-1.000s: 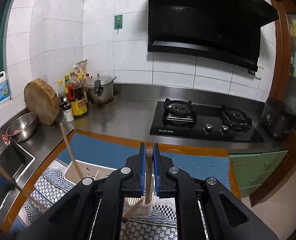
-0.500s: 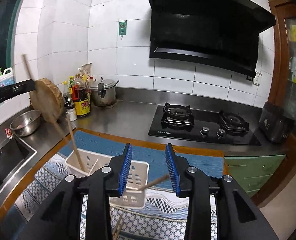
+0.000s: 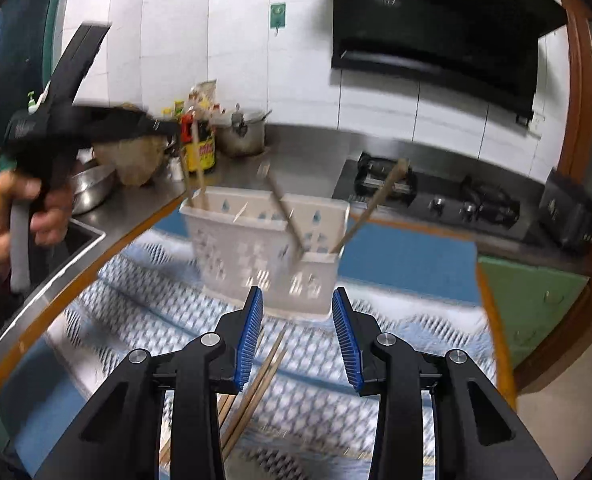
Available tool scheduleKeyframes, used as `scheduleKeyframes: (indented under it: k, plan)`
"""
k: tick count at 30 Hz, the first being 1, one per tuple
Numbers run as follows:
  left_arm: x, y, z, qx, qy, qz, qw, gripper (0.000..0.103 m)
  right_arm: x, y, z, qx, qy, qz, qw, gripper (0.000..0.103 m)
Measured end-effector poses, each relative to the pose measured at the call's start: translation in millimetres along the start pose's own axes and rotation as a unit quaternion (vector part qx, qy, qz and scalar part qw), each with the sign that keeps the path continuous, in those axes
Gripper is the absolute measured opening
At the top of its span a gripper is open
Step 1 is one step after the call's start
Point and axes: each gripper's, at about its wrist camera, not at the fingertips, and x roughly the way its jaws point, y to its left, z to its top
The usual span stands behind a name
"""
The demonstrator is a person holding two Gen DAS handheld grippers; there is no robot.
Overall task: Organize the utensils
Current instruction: 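Carry both chopsticks upright into the white holder and open both tools, then return to the row and grasp a chopstick with each tool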
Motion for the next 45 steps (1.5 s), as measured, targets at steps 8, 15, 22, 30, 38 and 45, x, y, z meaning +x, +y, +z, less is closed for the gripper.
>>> scheduleKeyframes:
  k: [8,15,22,30,38,45]
  plan:
    - [-50.9,-4.4,-2.4,0.006,-0.034,0.000,0.9994,0.028,-8.7,26.3,-65.7,0.029,0.056,0.020,0.998,0.036]
    - [-96.2,4.5,-46.9,-0.004,-0.028,0.002,0.9996,0.028,-10.9,52.9,-120.5,0.039,0.105,0.018,0.994,0.032]
    - [-113.1,26.7,-114.9,-0.043,0.012,-0.013,0.9989,0.028,-5.3,67.5,-155.1,0.071,0.134,0.030,0.988,0.024]
    - [-116.4,30.9,-170.3,-0.056,0.045,-0.014,0.9973,0.028,3.2,77.7,-164.1,0.067,0.137,0.010,0.988,0.015]
    - [-99.9,-5.1,-223.7,-0.028,0.107,-0.049,0.9927,0.028,0.8,74.0,-166.6,0.050,0.133,-0.022,0.990,0.008]
    - [-81.3,-41.7,-262.5,0.006,0.157,-0.074,0.9848,0.028,-3.6,51.1,-171.4,0.074,0.133,-0.030,0.988,0.008]
